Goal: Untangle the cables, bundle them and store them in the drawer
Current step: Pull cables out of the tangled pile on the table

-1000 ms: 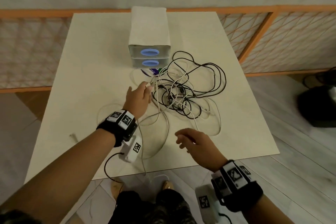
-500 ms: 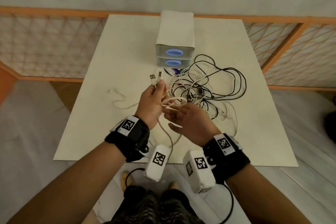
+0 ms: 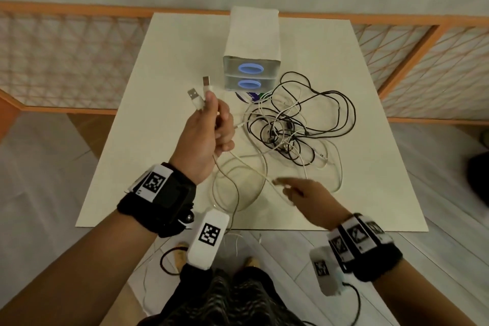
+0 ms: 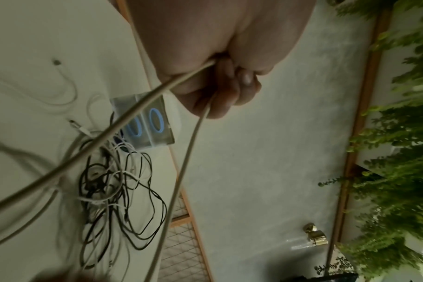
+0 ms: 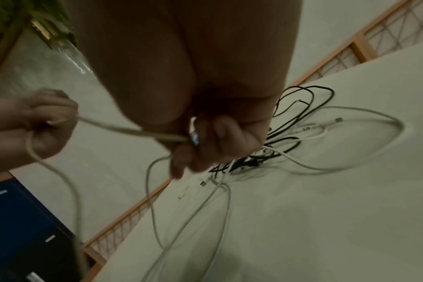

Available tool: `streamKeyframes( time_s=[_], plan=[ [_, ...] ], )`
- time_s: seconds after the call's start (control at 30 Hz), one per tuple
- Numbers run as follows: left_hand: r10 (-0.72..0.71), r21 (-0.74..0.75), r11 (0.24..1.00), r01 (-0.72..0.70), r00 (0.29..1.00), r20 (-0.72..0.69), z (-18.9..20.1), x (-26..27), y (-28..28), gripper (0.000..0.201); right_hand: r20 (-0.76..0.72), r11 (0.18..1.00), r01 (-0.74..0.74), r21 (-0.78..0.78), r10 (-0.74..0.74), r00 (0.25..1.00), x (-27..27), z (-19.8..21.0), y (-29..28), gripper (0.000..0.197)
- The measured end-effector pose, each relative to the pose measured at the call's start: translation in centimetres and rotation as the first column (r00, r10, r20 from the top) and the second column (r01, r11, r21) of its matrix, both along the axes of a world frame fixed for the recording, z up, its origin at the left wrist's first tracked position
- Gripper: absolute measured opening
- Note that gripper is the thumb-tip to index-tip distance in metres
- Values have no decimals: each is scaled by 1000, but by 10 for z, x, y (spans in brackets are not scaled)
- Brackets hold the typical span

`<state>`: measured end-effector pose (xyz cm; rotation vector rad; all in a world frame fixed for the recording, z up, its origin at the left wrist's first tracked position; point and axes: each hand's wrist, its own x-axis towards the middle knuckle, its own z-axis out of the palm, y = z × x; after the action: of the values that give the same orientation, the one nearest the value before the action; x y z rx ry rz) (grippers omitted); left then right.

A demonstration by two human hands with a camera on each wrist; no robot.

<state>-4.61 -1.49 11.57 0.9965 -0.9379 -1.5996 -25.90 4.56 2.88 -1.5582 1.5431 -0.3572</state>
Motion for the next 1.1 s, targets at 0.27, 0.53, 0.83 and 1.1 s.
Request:
streamKeyframes(
  time_s=[0.27,0.53,0.83,1.1],
  plan=[
    [-328,-21,944,328,945,7,-6,-33,23,36,-357,963,-210,167,257,898,-7,8,37,39],
    [-333,-14,942,334,941,62,-36,-56,42,20,628,992,-90,85,17,778,36,34,48,30],
    [-301,-62,953,296,950,-80,-10,-42,13,22,-57,880,-452,144,463,884,19,-74,105,24],
    [-375,-61,927,370,918,-133,9,-30,11,25,-218,748,-436,501,596,773,11,-116,128,42]
  ],
)
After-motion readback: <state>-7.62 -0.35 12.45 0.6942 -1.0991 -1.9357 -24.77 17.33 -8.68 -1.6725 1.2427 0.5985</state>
